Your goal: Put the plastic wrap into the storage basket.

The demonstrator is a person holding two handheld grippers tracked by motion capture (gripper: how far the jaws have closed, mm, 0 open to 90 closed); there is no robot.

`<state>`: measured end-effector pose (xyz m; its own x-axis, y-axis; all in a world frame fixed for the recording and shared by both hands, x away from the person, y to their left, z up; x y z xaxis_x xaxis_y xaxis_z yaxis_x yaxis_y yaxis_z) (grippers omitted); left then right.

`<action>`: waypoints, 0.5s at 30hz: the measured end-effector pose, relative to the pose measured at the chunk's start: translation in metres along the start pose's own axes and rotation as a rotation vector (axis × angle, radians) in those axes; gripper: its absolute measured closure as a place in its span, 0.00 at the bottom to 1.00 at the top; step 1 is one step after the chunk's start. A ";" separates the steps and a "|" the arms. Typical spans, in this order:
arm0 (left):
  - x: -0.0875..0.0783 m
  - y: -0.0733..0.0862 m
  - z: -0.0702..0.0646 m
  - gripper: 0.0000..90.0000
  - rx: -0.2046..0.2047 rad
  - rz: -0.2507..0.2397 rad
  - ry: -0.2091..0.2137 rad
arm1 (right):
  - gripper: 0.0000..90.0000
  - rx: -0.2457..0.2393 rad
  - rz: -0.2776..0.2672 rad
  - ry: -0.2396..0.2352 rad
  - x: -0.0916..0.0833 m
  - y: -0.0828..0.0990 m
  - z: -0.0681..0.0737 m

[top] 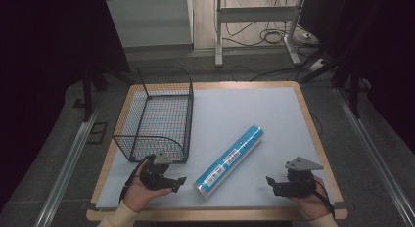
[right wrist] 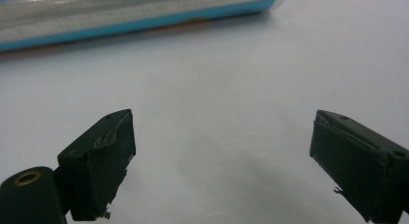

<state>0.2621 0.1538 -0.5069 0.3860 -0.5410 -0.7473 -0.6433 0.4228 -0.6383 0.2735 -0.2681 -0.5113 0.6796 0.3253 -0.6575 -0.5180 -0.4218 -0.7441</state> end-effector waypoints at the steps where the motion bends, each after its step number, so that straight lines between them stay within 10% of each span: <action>1: -0.001 -0.001 0.001 0.21 -0.008 -0.004 0.004 | 0.11 0.000 -0.002 -0.004 0.000 0.000 0.000; 15: -0.009 -0.005 -0.010 0.20 0.003 -0.006 -0.002 | 0.13 0.002 -0.007 0.022 -0.007 0.002 0.000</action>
<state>0.2556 0.1496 -0.4947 0.3916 -0.5420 -0.7435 -0.6386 0.4216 -0.6437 0.2677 -0.2714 -0.5087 0.6945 0.3101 -0.6492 -0.5138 -0.4180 -0.7492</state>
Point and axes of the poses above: each handheld gripper's, and its own axes: x roughly forward along the jaws, y roughly out of its underside, z roughly to its left, the point moved 1 cm from there along x, roughly forward along the jaws, and after that the axes turned 6 degrees about y, right-handed, at the moved point
